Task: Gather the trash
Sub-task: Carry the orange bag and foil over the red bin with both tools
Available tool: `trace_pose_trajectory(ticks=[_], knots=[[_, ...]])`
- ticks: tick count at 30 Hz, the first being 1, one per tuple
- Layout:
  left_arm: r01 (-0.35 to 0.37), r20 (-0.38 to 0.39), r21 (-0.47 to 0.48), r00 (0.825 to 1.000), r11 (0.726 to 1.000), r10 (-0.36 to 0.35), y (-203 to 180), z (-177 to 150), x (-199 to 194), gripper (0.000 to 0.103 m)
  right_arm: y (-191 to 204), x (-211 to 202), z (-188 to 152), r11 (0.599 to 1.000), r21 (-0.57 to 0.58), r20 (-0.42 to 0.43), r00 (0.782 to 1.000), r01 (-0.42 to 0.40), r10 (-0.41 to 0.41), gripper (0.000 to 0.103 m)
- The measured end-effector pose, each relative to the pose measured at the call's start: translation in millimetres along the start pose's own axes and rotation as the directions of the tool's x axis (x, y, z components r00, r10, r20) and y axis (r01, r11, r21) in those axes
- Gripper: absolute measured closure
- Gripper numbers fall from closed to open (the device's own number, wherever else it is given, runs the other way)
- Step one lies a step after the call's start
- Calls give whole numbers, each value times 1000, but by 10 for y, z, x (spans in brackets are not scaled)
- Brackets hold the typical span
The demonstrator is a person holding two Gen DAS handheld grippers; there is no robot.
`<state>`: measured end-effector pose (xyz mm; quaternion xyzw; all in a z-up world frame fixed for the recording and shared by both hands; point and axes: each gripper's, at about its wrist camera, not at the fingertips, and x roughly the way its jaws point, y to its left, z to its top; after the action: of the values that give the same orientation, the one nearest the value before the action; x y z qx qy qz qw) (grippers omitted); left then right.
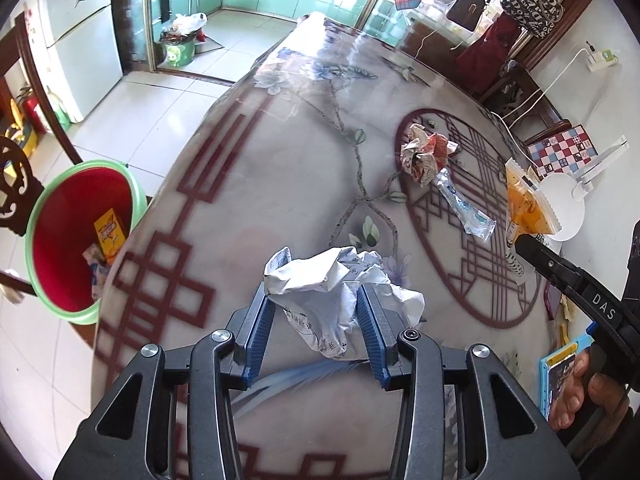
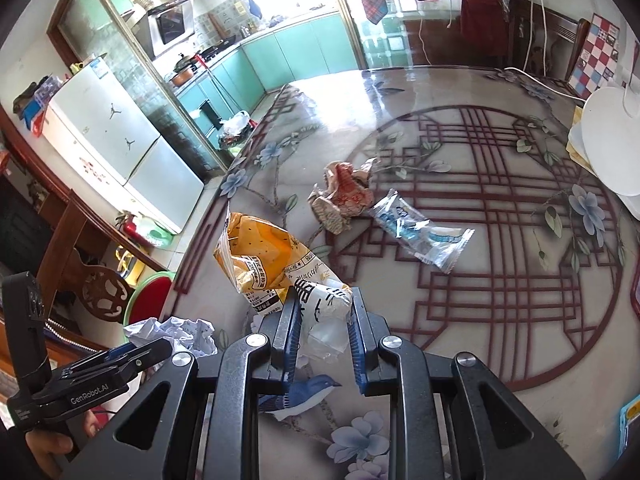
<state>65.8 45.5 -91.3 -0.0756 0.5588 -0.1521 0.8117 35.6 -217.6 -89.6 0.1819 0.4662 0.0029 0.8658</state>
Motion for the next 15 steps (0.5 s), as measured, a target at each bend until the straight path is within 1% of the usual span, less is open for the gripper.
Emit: trace_pose_trajectory(ticks=[15], knots=[[4,-14,-53,1000,999,-5,510,43,-47,63,580,220,-161,998,-62,-63,998,-9,5,83]])
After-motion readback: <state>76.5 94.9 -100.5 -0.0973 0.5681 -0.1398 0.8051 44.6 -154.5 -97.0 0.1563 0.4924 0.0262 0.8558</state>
